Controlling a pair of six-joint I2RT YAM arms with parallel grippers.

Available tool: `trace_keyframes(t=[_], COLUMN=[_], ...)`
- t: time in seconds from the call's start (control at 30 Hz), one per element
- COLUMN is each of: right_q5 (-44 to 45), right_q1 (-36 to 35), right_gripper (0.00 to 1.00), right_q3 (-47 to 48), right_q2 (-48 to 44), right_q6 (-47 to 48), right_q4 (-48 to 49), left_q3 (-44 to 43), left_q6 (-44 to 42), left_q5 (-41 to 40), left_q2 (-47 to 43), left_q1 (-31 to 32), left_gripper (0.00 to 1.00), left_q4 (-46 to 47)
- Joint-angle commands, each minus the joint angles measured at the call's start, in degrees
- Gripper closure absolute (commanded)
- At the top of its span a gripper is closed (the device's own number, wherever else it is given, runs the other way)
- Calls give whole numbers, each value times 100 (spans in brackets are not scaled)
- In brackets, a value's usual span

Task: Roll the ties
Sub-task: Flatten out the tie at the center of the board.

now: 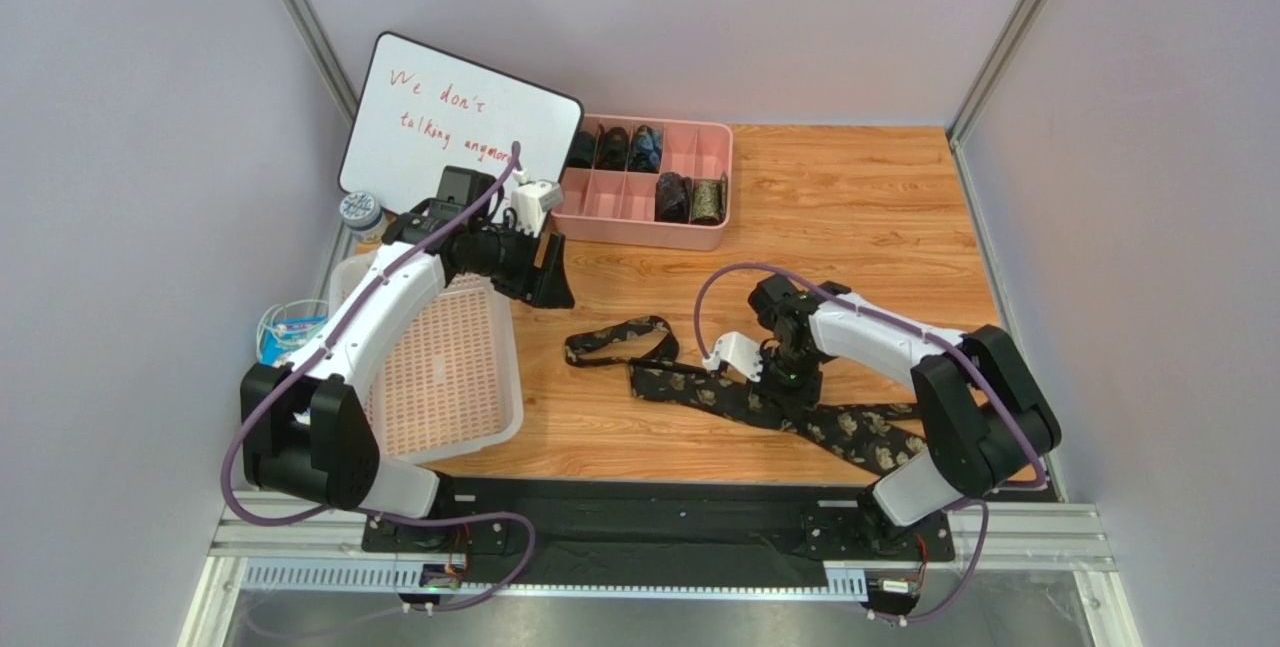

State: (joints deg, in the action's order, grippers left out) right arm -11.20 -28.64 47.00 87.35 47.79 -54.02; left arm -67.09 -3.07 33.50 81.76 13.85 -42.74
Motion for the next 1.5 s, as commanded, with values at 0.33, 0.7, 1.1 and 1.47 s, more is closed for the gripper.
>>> trace_keyframes(t=[0.33, 0.7, 1.1, 1.47], right_q5=[3968, 3854, 3695, 3731], right_q1=[43, 25, 17, 341], right_gripper=[100, 100, 100, 100], right_q3=[-2587, -4305, -4147, -4288], right_q2=[-3597, -4798, -4587, -4043], right_q6=[2601, 2903, 2718, 3367], right_q4=[4702, 4638, 4585, 6390], left_q3=[-68, 1162, 601, -1137], left_q6=[-1308, -3821, -6159, -5655], left_q5=[641, -149, -888, -1199], left_q2=[-283, -784, 1236, 2020], left_q1=[248, 2296, 3168, 2914], left_gripper=[29, 28, 27, 100], left_q4=[-234, 916, 1620, -205])
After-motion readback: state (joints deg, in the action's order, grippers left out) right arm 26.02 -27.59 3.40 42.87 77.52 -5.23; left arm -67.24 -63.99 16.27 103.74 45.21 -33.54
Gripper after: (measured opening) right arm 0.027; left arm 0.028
